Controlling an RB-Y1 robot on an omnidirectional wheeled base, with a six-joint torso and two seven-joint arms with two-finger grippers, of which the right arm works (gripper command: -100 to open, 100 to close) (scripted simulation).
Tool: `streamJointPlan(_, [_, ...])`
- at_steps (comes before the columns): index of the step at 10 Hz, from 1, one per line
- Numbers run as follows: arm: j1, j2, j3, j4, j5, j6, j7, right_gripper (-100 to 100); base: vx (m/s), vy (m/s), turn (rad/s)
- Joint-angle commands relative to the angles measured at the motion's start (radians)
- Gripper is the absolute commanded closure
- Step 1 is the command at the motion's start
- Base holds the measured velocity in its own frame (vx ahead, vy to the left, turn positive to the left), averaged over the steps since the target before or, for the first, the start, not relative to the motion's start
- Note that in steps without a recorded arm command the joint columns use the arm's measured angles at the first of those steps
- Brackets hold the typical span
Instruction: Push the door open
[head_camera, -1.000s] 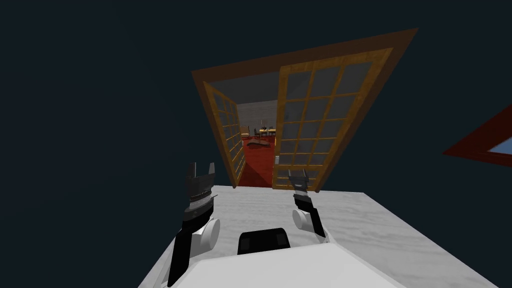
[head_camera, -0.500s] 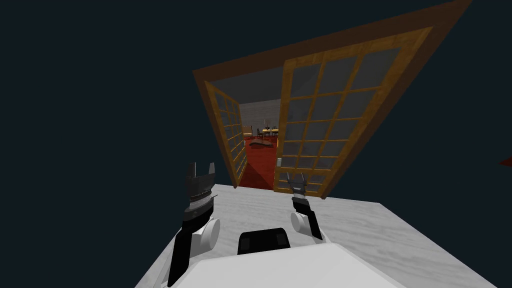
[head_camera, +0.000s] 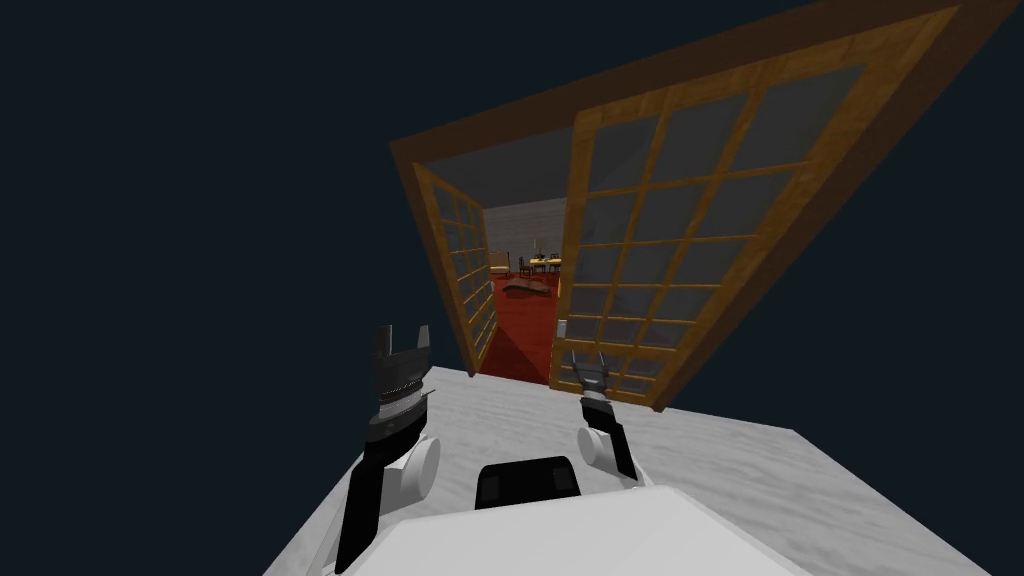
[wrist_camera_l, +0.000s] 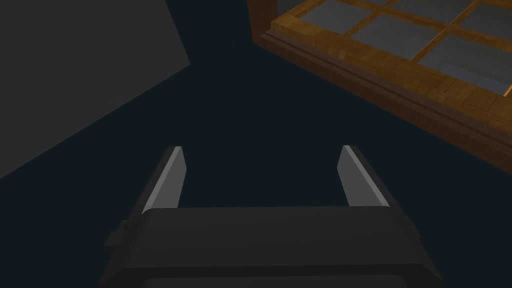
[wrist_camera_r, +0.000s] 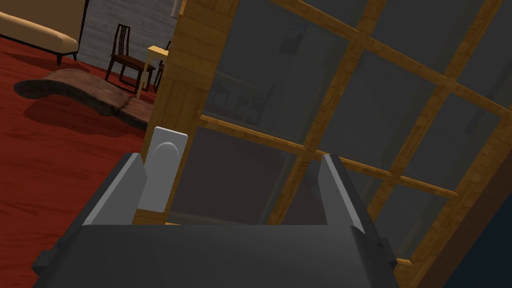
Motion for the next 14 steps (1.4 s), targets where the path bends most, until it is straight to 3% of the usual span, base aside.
streamJointPlan(1, [-0.009, 0.003, 0.008, 0.039, -0.02, -0.01, -0.03, -100, 0.061, -0.098, 0.112])
streamJointPlan(11, [-0.074, 0.044, 0.053, 0.266, -0.126, -0.063, -0.174, -100, 0.064, -0.08, 0.101])
streamJointPlan(12, [-0.085, 0.054, 0.061, 0.305, -0.145, -0.072, -0.198, -100, 0.069, -0.086, 0.118])
streamJointPlan(14, [-0.089, 0.058, 0.064, 0.32, -0.152, -0.076, -0.208, -100, 0.061, -0.067, 0.055])
